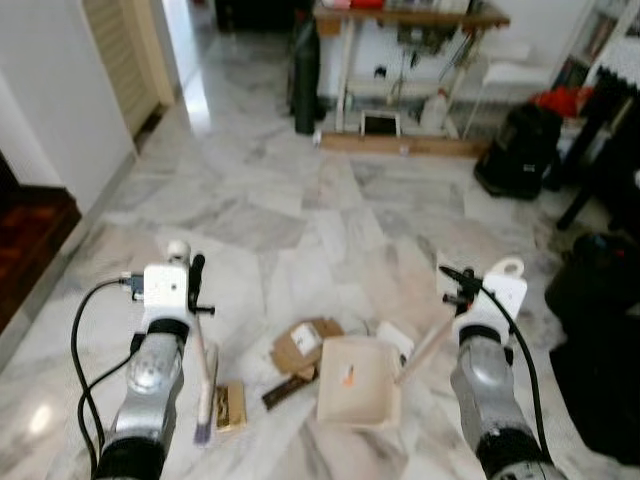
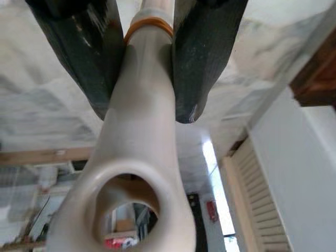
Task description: Sweep floor
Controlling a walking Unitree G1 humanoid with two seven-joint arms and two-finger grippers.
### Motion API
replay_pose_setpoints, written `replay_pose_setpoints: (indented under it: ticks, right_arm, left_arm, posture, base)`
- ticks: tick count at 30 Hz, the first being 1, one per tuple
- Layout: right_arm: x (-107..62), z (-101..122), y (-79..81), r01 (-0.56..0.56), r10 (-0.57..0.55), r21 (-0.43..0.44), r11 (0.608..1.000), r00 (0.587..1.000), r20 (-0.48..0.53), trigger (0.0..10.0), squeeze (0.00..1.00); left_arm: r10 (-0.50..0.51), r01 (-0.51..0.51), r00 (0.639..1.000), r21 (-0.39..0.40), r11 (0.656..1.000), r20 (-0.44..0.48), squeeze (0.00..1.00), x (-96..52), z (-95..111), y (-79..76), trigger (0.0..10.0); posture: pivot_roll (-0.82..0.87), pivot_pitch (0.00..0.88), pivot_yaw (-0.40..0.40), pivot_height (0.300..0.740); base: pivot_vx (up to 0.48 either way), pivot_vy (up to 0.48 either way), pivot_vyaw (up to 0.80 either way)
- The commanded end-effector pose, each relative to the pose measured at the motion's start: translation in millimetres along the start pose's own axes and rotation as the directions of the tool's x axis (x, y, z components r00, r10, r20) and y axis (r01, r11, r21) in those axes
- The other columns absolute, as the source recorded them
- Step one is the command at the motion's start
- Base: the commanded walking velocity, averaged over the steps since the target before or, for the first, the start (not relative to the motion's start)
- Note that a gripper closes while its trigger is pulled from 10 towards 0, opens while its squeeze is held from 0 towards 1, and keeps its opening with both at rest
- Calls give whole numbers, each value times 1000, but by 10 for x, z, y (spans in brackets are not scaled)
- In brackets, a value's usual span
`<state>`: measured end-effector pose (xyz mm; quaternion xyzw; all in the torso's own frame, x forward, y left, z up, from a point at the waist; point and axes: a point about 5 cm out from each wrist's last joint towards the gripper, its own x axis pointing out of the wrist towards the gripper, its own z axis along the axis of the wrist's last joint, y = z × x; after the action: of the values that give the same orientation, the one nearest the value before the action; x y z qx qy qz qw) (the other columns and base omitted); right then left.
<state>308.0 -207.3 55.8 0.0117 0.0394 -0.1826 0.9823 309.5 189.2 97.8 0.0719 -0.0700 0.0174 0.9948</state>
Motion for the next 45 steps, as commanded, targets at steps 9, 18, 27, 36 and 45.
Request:
replay_pose_setpoints:
  ticks: [9,18,27,36,45]
  right_arm:
    - [27,-44,-53,69,-70,-16,997,996,-59,10000,0]
    - [28,-88,-103,93,-95,-17,995,992,-88,10000,0]
    - [30,-138,-131,100,-102,-25,995,988,-117,10000,0]
    - [18,-209,-140,102,-108,-41,994,982,-157,10000,0]
    - [14,-271,-221,120,-128,-55,991,973,-193,10000,0]
  left_arm:
    - [-24,25,998,-2,1000,60,0,49,118,14,10000]
    - [-59,60,997,-14,998,46,0,57,101,-17,10000]
    - [-124,125,992,-40,991,20,0,76,73,-60,10000]
    - [-193,193,981,-35,981,1,0,110,66,-91,10000]
    - [-244,243,969,-34,969,-31,0,103,2,-115,10000]
  posture:
    - [0,0,-26,740]
    - [-3,0,-24,740]
    - [-3,0,-27,740]
    - [-1,0,-27,740]
    - [-13,0,-23,740]
  base:
    - [161,0,0]
    - [0,0,0]
    - [0,0,0]
    - [0,0,0]
    - [0,0,0]
